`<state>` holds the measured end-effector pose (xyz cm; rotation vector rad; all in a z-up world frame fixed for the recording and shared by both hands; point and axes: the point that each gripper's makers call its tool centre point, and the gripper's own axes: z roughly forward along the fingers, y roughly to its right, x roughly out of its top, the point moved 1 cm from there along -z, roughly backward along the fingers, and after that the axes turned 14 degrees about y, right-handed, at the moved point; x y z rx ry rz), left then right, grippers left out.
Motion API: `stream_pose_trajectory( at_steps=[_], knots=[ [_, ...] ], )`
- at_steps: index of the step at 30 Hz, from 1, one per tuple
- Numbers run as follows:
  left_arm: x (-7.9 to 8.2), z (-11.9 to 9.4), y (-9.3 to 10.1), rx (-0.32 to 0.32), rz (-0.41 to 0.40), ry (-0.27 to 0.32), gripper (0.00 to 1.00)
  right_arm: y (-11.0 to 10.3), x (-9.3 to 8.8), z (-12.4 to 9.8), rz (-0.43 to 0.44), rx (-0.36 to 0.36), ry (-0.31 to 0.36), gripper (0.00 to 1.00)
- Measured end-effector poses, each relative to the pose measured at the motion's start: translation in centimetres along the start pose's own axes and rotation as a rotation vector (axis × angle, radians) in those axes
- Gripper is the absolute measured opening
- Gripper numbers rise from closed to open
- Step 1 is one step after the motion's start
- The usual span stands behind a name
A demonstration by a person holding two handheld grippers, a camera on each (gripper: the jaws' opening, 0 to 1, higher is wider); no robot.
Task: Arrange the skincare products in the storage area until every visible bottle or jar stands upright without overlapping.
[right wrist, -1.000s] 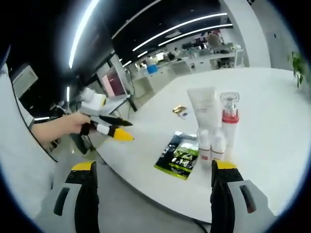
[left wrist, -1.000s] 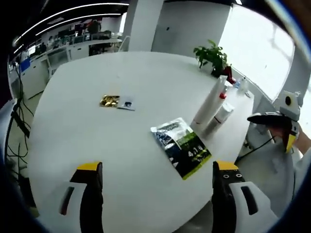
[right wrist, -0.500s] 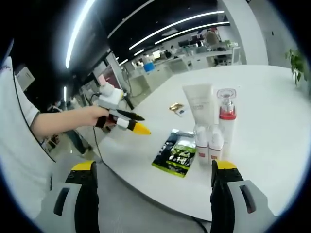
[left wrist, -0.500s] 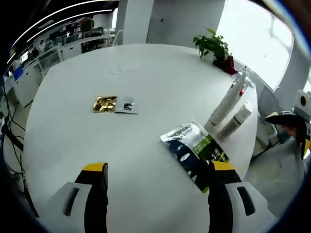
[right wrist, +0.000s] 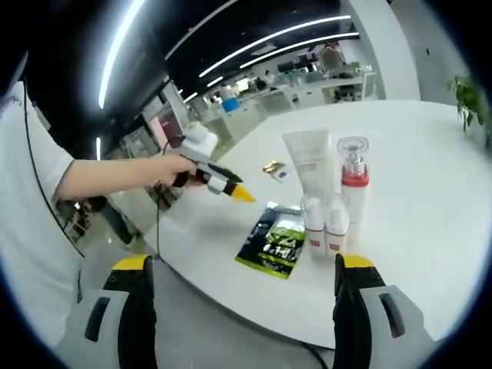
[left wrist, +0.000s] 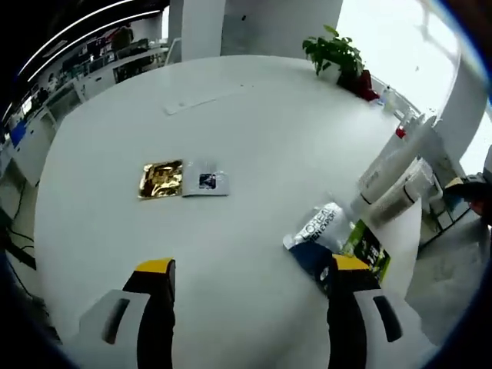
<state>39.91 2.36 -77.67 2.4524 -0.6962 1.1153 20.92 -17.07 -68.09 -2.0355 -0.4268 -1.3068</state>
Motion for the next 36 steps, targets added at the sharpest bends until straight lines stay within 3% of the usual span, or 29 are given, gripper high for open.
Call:
stream_pose_trajectory(
  at_steps=[10,16,22,28,36],
  knots=[
    [2.7,3.6,-2.7,0.035,0.028,0.002,0.70,0.1,-0.3,0.0,-0.003,-0.004,-0.020,0.97],
    [3.1,3.9,-3.1,0.062,0.020,0.012,0.67,0.1,-0.2,0.0,-0.002,-0.010,-0.014,0.96],
    [3.6,5.8,-5.2,0.076,0.029,-0.001,0.66,0.1,-0.4,0.1,0.006,-0.004,-0.030,0.95],
    [3.5,7.6,-5.3,0.057,0.045,-0.024,0.62,0.2,-0.6,0.1,0.016,-0.006,-0.035,0.95],
    [4.1,8.4,-4.8,0.023,0.088,-0.036,0.55,0.3,-0.6,0.2,0.028,-0.012,-0.037,0.95]
  ],
)
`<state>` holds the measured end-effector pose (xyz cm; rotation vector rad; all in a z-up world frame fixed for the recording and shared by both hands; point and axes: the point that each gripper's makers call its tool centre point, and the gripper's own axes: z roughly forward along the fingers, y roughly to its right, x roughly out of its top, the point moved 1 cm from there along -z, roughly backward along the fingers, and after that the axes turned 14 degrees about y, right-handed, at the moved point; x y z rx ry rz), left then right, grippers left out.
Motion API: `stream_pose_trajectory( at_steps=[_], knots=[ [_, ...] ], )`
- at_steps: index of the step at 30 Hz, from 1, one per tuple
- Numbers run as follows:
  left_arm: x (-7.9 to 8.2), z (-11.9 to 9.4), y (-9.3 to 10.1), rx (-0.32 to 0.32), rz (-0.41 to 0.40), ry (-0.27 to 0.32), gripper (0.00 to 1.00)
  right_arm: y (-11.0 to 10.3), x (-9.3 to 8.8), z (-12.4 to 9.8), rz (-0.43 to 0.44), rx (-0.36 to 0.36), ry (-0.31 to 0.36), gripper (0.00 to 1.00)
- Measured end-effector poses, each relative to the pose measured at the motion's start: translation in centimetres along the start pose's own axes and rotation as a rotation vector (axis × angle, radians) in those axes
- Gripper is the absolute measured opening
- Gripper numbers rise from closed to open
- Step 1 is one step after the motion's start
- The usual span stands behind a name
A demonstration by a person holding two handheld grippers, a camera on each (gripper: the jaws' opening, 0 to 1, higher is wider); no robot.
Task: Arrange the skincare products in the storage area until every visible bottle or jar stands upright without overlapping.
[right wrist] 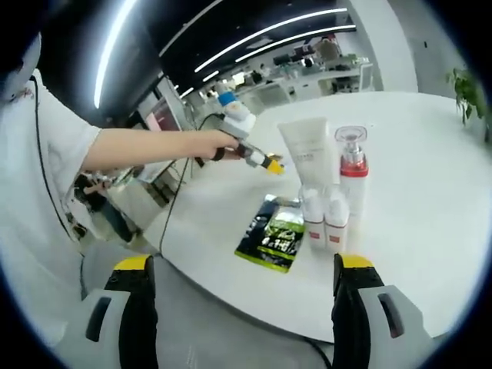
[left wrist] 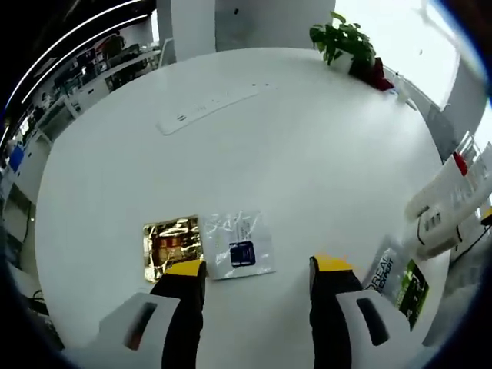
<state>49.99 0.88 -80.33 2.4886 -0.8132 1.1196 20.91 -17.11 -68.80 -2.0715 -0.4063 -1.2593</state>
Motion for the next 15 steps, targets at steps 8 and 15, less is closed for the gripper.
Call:
stream_pose_trajectory(
  at_steps=[8,15],
  knots=[
    [-0.1,1.4,-0.8,0.009,0.025,-0.024,0.53,0.2,0.0,0.0,0.013,-0.006,0.004,0.95],
    [-0.2,2.2,-1.1,0.007,0.052,-0.040,0.53,0.4,0.0,0.0,0.021,-0.014,0.004,0.96]
  ],
)
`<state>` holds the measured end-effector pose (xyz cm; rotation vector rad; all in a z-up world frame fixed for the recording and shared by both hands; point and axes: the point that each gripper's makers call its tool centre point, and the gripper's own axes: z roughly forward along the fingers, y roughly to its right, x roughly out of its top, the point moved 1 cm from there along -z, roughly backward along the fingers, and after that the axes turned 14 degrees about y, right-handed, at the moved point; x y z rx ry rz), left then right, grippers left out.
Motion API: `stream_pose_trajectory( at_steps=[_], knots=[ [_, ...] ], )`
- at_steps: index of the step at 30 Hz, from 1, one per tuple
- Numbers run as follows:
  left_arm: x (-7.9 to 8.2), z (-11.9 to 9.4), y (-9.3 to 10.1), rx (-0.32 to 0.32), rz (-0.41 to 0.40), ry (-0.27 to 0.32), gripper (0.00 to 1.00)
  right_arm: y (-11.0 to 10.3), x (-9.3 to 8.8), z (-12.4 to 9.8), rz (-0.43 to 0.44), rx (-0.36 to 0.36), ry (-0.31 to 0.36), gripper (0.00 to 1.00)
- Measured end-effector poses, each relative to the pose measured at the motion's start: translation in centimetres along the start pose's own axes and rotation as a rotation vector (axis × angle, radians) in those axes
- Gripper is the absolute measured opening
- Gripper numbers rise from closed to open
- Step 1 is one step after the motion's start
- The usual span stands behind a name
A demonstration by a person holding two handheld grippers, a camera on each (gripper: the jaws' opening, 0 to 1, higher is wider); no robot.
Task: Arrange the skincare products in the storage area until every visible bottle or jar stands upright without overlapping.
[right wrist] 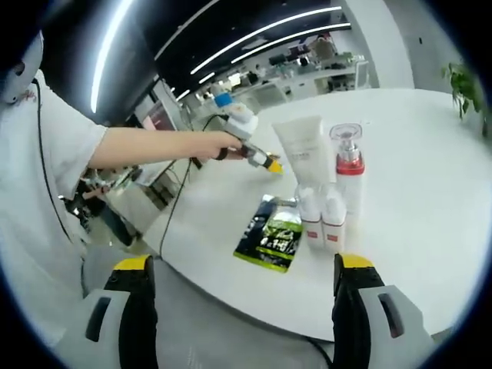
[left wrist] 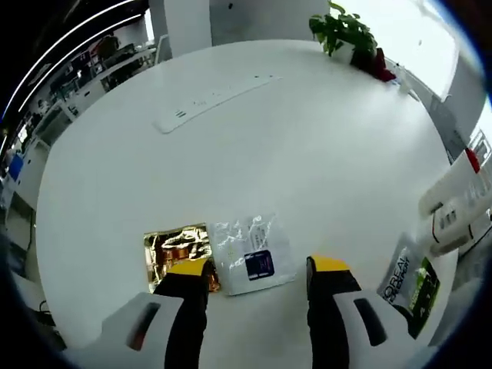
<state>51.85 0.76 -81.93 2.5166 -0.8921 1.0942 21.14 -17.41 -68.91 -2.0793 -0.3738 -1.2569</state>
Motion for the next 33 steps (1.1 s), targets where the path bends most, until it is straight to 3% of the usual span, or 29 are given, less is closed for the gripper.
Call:
stream_pose_trajectory(
  at_steps=[9,19,25,33],
  knots=[
    [0.0,-0.1,0.4,-0.037,0.040,-0.003,0.42,0.0,0.0,0.0,0.001,-0.001,0.000,0.96],
    [-0.3,-0.5,0.4,-0.056,0.073,-0.014,0.42,-0.1,0.0,0.0,-0.004,0.004,-0.002,0.96],
    [0.3,-1.4,1.0,-0.108,0.113,0.019,0.42,-0.2,0.0,0.0,-0.010,0.012,-0.003,0.96],
    [-0.5,-4.5,4.0,-0.216,0.289,0.046,0.42,-0.7,0.0,0.0,-0.024,0.033,-0.003,0.94]
  ],
)
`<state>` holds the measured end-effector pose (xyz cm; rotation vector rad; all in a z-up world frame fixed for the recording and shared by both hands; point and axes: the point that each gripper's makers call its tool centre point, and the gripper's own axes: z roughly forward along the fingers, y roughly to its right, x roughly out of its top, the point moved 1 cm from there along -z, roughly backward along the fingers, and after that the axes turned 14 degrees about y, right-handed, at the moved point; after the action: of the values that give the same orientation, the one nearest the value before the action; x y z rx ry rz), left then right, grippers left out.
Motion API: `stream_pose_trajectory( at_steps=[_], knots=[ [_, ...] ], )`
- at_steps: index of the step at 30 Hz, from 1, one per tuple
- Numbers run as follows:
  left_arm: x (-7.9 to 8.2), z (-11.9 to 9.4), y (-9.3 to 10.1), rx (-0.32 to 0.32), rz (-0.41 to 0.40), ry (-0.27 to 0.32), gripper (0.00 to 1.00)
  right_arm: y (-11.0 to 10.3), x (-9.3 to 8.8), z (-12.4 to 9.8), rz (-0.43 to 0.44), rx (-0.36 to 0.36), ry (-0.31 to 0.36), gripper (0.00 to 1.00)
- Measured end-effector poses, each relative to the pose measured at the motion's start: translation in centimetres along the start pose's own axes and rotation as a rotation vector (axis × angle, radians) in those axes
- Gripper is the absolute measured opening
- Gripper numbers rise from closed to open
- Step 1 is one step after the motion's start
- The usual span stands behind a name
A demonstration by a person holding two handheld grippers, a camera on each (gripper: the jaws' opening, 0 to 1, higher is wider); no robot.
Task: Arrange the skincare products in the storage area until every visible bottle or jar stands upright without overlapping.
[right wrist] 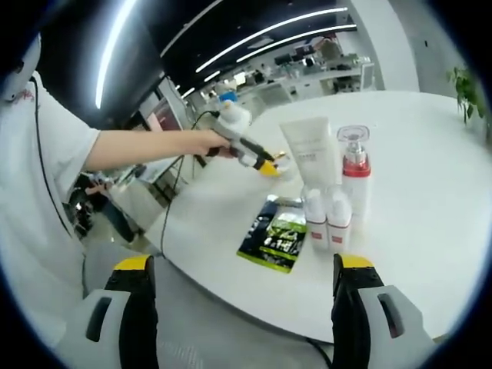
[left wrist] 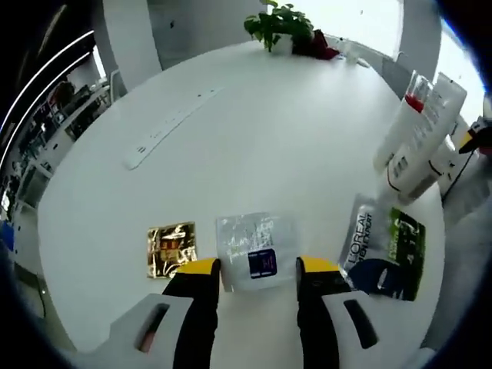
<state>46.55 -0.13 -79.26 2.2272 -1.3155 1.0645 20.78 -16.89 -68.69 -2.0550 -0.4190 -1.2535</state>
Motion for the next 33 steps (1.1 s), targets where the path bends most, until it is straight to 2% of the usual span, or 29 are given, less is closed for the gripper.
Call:
stream_pose_trajectory(
  at_steps=[6,8,12,18,22,33],
  knots=[
    [1.3,-1.5,2.8,-0.046,0.034,0.031,0.42,-0.7,0.2,0.1,0.013,0.029,0.006,0.93],
    [1.5,-1.3,2.9,-0.060,0.040,0.045,0.42,-0.9,0.2,0.2,0.012,0.035,0.006,0.93],
    [2.4,-2.8,4.7,-0.093,0.093,0.050,0.42,-1.2,0.3,0.2,0.004,0.053,0.008,0.91],
    [3.2,-4.5,6.9,-0.131,0.101,0.075,0.42,-1.7,0.4,0.2,-0.002,0.072,0.013,0.90],
    [3.5,-5.4,8.2,-0.144,0.121,0.079,0.42,-1.8,0.4,0.2,-0.007,0.080,0.012,0.89],
    [3.9,-7.7,10.5,-0.173,0.147,0.100,0.42,-2.4,0.4,0.3,-0.008,0.121,0.008,0.84]
  ],
)
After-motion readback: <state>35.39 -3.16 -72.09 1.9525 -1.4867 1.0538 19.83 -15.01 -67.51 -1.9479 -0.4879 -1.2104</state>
